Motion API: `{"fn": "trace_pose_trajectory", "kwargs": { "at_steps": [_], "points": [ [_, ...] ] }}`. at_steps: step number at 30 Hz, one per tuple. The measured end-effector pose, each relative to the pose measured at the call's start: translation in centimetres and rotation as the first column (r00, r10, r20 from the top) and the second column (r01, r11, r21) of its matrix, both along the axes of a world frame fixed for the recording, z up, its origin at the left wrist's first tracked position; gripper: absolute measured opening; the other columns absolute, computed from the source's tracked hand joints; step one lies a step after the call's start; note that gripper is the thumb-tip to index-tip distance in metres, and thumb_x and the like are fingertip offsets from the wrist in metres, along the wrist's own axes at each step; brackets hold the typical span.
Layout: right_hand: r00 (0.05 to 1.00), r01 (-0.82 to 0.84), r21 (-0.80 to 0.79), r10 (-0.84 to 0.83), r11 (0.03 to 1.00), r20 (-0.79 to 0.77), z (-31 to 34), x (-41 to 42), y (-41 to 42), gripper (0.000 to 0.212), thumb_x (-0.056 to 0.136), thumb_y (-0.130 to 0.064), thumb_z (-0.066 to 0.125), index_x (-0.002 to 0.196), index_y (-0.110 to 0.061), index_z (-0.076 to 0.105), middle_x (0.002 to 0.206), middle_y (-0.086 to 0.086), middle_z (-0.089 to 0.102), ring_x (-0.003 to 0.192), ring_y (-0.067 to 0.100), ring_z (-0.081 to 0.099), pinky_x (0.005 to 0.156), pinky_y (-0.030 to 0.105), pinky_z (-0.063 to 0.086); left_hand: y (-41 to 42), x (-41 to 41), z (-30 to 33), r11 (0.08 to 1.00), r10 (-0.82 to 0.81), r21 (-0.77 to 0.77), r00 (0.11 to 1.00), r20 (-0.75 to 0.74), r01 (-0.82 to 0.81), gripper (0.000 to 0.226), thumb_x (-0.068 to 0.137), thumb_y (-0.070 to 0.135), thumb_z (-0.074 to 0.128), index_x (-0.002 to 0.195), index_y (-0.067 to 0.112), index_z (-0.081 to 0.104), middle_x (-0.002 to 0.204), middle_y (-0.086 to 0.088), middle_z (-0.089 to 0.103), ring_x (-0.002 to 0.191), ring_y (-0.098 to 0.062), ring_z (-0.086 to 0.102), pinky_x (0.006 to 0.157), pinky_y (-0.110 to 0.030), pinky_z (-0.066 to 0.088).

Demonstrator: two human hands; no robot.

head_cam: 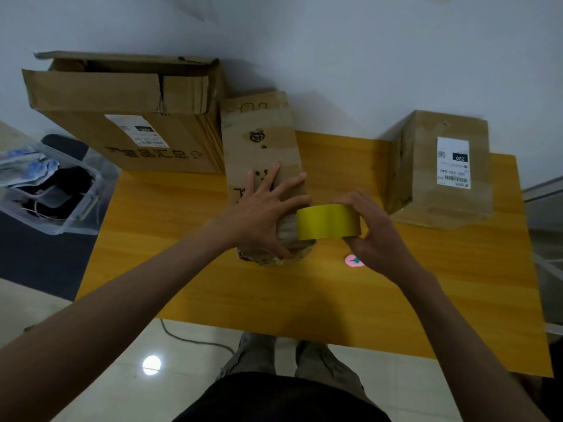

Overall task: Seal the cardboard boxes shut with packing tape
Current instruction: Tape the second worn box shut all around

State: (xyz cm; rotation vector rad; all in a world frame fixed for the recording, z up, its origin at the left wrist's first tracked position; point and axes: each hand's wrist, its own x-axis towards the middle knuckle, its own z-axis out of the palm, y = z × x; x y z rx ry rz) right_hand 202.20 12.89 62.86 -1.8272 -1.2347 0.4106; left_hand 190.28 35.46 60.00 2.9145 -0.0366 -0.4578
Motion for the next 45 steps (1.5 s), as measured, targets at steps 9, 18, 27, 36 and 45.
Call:
{"fn": "trace_pose_trajectory", "kwargs": {
  "at_steps": [9,18,27,36,45],
  "points": [
    [0.988,0.153,-0.189,-0.153,0.970,0.017,-7.8,3.0,-1.8,0.053,0.065,0.010,0.042,0.106,-0.022,0.047,0.103,0.009,0.048,0.090,0.021,0.044,0.067,0.030,0.036,0.4,-0.8,-0.1,0.995,0.022,-0.103,0.999,0.049,-0.017,0.106,0.063,0.098,0.045,0.152,0.043,0.028,0.168,0.012,-0.008,0.153,-0.035,-0.023,0.115,-0.074,-0.009],
    [0.988,0.153,-0.143,-0.156,0.978,-0.010,-6.3,3.5,-2.3,0.056,0.060,0.010,0.040,0.107,-0.019,0.049,0.105,0.006,0.050,0.092,0.020,0.047,0.071,0.023,0.037,-1.0,-1.8,-2.4,0.996,0.053,0.052,0.970,0.235,-0.067,0.057,0.104,0.064,0.018,0.154,0.040,0.032,0.171,0.005,0.003,0.155,-0.037,-0.011,0.118,-0.071,0.001],
    [0.958,0.286,-0.120,-0.280,0.951,0.068,-5.3,1.0,-2.7,0.054,0.057,0.008,0.039,0.107,-0.004,0.058,0.103,0.011,0.052,0.088,0.019,0.047,0.067,0.018,0.035,-1.7,-1.7,-2.5,0.994,0.076,0.049,0.956,0.283,-0.094,0.060,0.097,0.075,0.026,0.141,0.036,0.040,0.170,-0.004,0.008,0.154,-0.044,-0.005,0.116,-0.074,0.005],
    [0.874,0.126,-0.278,-0.239,0.952,-0.422,-9.8,-4.2,0.9,0.035,0.083,-0.003,0.066,0.112,-0.017,0.053,0.104,-0.005,0.057,0.094,0.006,0.056,0.069,0.025,0.044,0.8,-6.8,-2.6,0.944,0.240,-0.314,0.860,0.450,-0.099,0.041,0.101,0.049,0.046,0.123,0.019,0.063,0.168,-0.009,0.020,0.156,-0.037,0.004,0.118,-0.070,0.010],
    [0.735,0.170,-0.269,-0.304,0.948,-0.606,-9.3,-7.3,2.2,0.040,0.095,-0.006,0.065,0.114,-0.035,0.047,0.112,-0.007,0.055,0.099,0.000,0.060,0.074,0.025,0.056,-0.4,-8.1,-1.2,0.424,0.866,-0.310,0.481,-0.137,-0.851,0.126,0.048,0.099,0.045,0.155,0.054,-0.001,0.168,0.008,-0.018,0.154,-0.042,-0.012,0.116,-0.073,0.001]
  ]
}}
